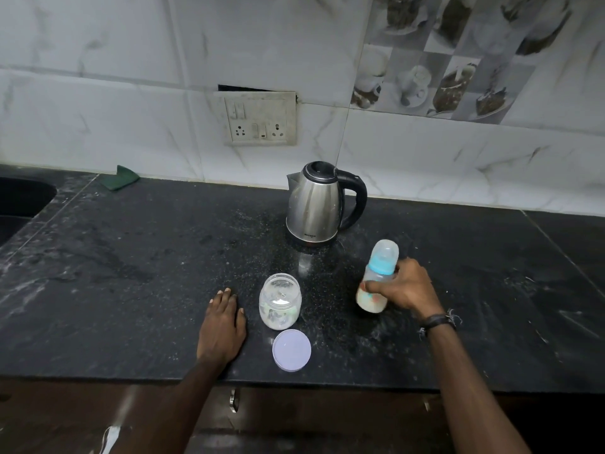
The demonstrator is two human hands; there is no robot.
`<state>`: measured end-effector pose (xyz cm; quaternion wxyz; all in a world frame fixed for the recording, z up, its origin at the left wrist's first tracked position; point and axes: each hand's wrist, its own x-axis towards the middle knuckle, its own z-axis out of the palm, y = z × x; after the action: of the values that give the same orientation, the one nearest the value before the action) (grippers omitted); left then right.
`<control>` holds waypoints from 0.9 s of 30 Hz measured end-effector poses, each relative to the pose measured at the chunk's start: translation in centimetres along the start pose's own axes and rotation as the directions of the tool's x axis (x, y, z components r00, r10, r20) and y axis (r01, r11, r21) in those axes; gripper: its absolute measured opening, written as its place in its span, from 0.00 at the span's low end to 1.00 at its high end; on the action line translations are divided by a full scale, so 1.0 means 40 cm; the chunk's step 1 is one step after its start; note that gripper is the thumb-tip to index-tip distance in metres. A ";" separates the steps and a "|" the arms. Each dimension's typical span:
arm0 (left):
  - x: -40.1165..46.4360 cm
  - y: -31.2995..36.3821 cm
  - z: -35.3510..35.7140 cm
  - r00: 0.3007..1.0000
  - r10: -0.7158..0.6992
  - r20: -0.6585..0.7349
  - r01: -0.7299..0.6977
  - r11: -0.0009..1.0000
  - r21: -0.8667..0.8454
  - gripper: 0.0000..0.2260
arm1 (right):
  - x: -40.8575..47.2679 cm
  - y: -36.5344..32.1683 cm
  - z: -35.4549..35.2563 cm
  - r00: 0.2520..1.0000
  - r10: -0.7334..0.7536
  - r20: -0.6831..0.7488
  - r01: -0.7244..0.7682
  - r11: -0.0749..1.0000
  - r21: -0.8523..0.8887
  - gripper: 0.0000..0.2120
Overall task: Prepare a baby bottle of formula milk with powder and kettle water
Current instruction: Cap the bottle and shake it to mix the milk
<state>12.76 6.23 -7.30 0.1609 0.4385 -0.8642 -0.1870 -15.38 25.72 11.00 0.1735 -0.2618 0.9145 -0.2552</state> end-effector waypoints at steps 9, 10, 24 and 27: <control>-0.001 -0.005 0.003 1.000 -0.002 0.000 0.002 1.000 0.003 0.27 | 0.000 -0.004 -0.003 0.999 0.031 0.017 -0.029 0.996 -0.081 0.31; 0.000 -0.006 0.003 1.000 0.000 -0.004 0.000 1.000 0.002 0.28 | -0.002 -0.002 -0.004 0.999 0.045 0.011 -0.044 0.996 -0.075 0.31; -0.001 -0.004 0.002 1.000 -0.003 -0.001 0.003 1.000 -0.004 0.28 | 0.000 -0.004 -0.024 1.000 0.022 0.001 -0.021 0.994 -0.106 0.29; -0.002 -0.004 0.002 1.000 -0.005 0.001 0.005 1.000 -0.001 0.29 | -0.005 -0.007 -0.021 0.997 0.008 0.074 -0.003 0.998 -0.070 0.27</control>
<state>12.87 6.22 -7.45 0.1604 0.4407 -0.8629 -0.1882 -15.49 25.92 11.87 0.1986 -0.2747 0.9165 -0.2126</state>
